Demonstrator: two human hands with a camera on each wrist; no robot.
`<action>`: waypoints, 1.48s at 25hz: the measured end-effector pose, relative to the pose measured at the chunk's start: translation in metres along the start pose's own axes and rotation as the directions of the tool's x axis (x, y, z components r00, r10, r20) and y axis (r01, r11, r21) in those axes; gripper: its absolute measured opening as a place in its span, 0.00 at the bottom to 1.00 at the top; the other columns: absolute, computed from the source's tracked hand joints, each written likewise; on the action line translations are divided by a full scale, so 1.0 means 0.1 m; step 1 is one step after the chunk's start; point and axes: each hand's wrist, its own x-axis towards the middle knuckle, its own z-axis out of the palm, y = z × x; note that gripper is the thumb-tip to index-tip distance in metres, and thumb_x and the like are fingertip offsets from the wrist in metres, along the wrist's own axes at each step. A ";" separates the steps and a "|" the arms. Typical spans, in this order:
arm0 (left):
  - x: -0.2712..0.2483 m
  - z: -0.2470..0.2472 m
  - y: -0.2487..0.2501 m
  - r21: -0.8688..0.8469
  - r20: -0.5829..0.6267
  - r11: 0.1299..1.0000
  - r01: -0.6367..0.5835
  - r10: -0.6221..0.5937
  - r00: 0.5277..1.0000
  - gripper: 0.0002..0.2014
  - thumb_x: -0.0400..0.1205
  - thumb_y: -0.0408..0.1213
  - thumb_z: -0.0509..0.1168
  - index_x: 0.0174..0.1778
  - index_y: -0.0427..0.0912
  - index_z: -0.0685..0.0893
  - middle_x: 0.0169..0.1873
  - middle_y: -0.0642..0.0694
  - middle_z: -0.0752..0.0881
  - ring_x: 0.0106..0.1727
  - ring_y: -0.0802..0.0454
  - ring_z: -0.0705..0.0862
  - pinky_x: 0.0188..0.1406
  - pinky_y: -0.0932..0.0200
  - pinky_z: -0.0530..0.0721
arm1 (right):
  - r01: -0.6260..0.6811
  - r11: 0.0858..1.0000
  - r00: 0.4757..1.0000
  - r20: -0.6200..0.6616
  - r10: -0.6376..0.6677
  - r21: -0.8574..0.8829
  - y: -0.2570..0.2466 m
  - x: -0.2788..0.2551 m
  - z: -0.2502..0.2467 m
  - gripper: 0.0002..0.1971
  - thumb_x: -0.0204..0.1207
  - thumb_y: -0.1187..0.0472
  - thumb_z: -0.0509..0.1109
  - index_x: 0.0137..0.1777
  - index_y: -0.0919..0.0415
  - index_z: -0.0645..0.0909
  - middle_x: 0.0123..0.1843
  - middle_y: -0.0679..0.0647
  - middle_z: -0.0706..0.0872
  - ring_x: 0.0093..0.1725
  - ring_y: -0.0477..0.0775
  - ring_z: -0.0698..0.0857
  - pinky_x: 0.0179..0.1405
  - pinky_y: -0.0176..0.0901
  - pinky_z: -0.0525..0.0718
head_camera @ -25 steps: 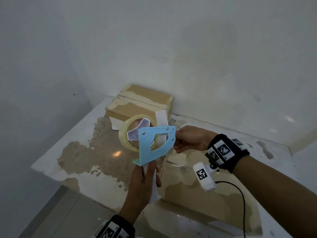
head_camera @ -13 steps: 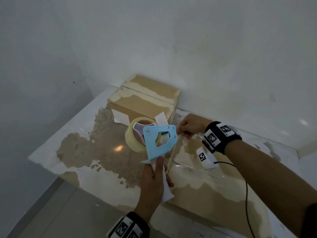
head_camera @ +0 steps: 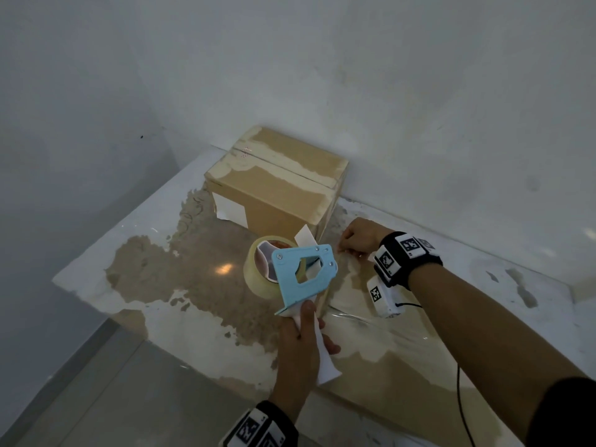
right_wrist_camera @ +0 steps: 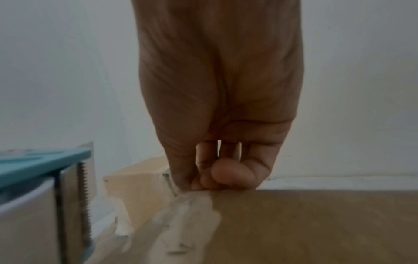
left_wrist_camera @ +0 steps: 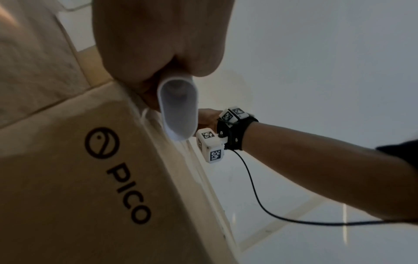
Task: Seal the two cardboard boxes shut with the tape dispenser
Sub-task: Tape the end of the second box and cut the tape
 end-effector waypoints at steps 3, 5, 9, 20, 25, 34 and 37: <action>0.01 0.00 -0.01 -0.016 0.012 1.000 -0.012 0.012 1.000 0.08 0.86 0.43 0.60 0.46 0.41 0.76 0.33 0.40 0.80 0.17 0.56 0.79 0.23 0.54 0.86 | -0.010 0.996 1.000 -0.001 0.009 -0.089 -0.02 0.00 0.01 0.14 0.76 0.60 0.70 0.49 0.72 0.89 0.37 0.59 0.87 0.29 0.52 0.82 0.34 0.44 0.85; 0.02 0.01 -0.02 0.001 0.024 0.999 -0.033 0.033 0.999 0.09 0.85 0.42 0.61 0.45 0.41 0.76 0.34 0.40 0.81 0.18 0.56 0.80 0.24 0.54 0.86 | -0.040 0.982 0.999 -0.014 0.038 -0.184 -0.03 -0.01 0.00 0.17 0.76 0.56 0.69 0.53 0.71 0.88 0.41 0.58 0.87 0.35 0.55 0.84 0.41 0.46 0.86; 0.00 0.01 -0.03 0.023 0.015 0.999 -0.042 0.042 0.999 0.10 0.85 0.44 0.61 0.48 0.39 0.77 0.34 0.43 0.82 0.18 0.56 0.81 0.25 0.55 0.86 | -0.047 0.934 0.999 -0.002 0.049 -0.353 0.09 -0.07 -0.04 0.21 0.79 0.49 0.68 0.62 0.64 0.85 0.62 0.59 0.84 0.60 0.63 0.85 0.59 0.51 0.84; 0.00 0.00 0.00 -0.008 0.041 0.999 -0.049 0.049 0.998 0.11 0.86 0.44 0.59 0.47 0.40 0.77 0.35 0.43 0.80 0.18 0.58 0.80 0.23 0.58 0.85 | 0.214 0.952 0.974 -0.023 -0.224 -0.217 0.33 -0.47 0.15 0.20 0.88 0.51 0.50 0.71 0.55 0.78 0.70 0.58 0.81 0.69 0.62 0.79 0.70 0.55 0.74; 0.01 0.01 0.01 0.012 0.030 0.995 -0.097 0.096 0.995 0.11 0.87 0.44 0.58 0.50 0.39 0.78 0.34 0.42 0.80 0.18 0.58 0.78 0.18 0.61 0.81 | 0.605 0.702 0.721 -0.115 -0.684 -0.376 0.43 -1.13 0.49 0.12 0.80 0.60 0.63 0.57 0.49 0.87 0.59 0.48 0.88 0.56 0.54 0.82 0.55 0.50 0.81; -0.01 0.00 0.03 0.024 0.018 0.994 -0.105 0.105 0.994 0.08 0.87 0.45 0.57 0.44 0.50 0.76 0.35 0.40 0.78 0.25 0.50 0.78 0.18 0.61 0.80 | 0.560 0.453 0.684 0.078 -0.726 -0.694 0.30 -1.10 0.82 0.19 0.79 0.49 0.53 0.61 0.45 0.84 0.61 0.48 0.86 0.61 0.57 0.80 0.50 0.53 0.77; -0.01 0.00 0.01 0.024 0.004 0.995 -0.093 0.092 0.996 0.10 0.87 0.46 0.57 0.50 0.43 0.78 0.36 0.40 0.79 0.25 0.51 0.78 0.18 0.62 0.80 | 0.548 0.482 0.709 0.074 -0.701 -0.683 0.23 -1.03 0.82 0.23 0.82 0.49 0.48 0.59 0.46 0.85 0.60 0.47 0.88 0.62 0.55 0.79 0.49 0.53 0.71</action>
